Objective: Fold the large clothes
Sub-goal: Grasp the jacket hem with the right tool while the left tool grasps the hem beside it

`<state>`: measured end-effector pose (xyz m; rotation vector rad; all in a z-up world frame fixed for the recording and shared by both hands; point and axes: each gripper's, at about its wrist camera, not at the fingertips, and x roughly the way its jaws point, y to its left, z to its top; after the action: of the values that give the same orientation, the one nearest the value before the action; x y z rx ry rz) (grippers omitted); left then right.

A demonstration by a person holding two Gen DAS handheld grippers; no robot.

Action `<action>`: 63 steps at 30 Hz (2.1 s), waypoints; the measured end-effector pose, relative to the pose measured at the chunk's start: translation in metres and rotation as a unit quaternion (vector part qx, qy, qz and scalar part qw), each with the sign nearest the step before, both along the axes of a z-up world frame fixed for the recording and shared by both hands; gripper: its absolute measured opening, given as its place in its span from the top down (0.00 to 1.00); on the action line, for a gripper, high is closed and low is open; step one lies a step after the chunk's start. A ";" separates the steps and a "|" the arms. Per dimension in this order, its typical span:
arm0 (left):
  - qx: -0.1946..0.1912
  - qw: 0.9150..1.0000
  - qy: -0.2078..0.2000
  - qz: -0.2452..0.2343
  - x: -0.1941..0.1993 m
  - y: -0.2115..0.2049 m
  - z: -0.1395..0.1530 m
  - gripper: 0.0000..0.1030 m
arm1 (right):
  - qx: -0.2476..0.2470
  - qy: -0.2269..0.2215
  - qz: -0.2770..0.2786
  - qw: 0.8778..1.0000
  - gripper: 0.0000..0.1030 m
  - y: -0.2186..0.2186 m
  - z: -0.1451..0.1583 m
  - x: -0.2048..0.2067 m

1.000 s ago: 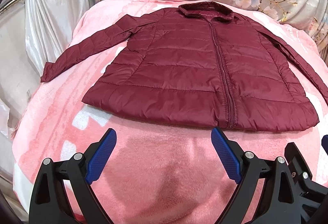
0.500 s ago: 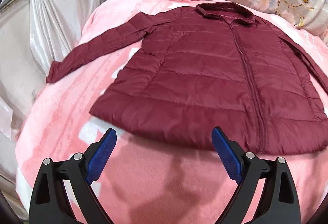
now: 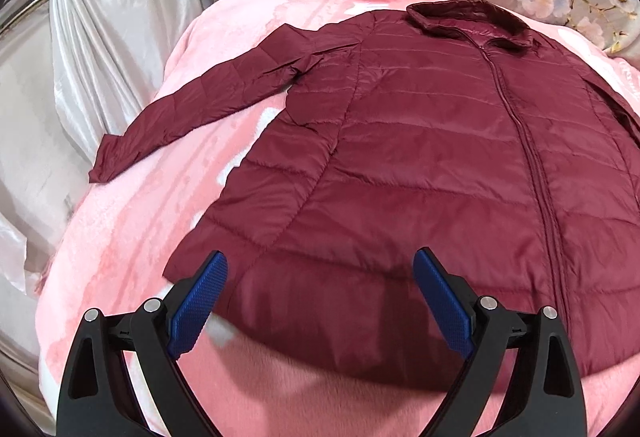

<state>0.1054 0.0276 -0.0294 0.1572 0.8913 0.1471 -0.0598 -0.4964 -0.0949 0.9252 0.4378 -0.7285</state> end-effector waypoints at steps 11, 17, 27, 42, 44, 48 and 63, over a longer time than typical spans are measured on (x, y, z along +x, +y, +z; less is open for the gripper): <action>-0.048 0.999 0.017 -0.004 0.037 0.007 -0.002 0.11 | 0.004 -0.023 -0.041 0.999 0.81 -0.058 0.009 0.035; -0.048 0.999 0.015 -0.003 0.050 0.005 0.000 0.11 | -0.137 -0.072 0.044 0.987 0.90 -0.001 0.111 0.102; -0.055 0.998 0.010 0.017 0.062 0.023 0.000 0.11 | -0.260 -0.117 0.387 0.877 0.90 0.249 0.191 0.268; -0.098 0.993 0.016 0.066 0.080 0.102 -0.002 0.11 | -0.251 -0.067 0.575 0.776 0.41 0.452 0.106 0.335; -0.126 0.990 0.018 0.059 0.089 0.105 0.003 0.11 | -0.256 -0.088 0.552 0.789 0.36 0.433 0.117 0.317; -0.199 0.979 0.025 0.034 0.117 0.096 0.016 0.11 | -0.224 -0.078 0.480 0.844 0.36 0.367 0.125 0.291; -0.286 0.954 0.091 0.022 0.206 0.017 0.002 0.63 | 0.023 -0.026 0.288 0.957 0.38 0.132 0.027 0.268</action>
<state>0.3110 0.0444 -0.0279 -0.3959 1.0879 -0.0890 0.2084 -0.3649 -0.0681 0.8008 0.6426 -0.1618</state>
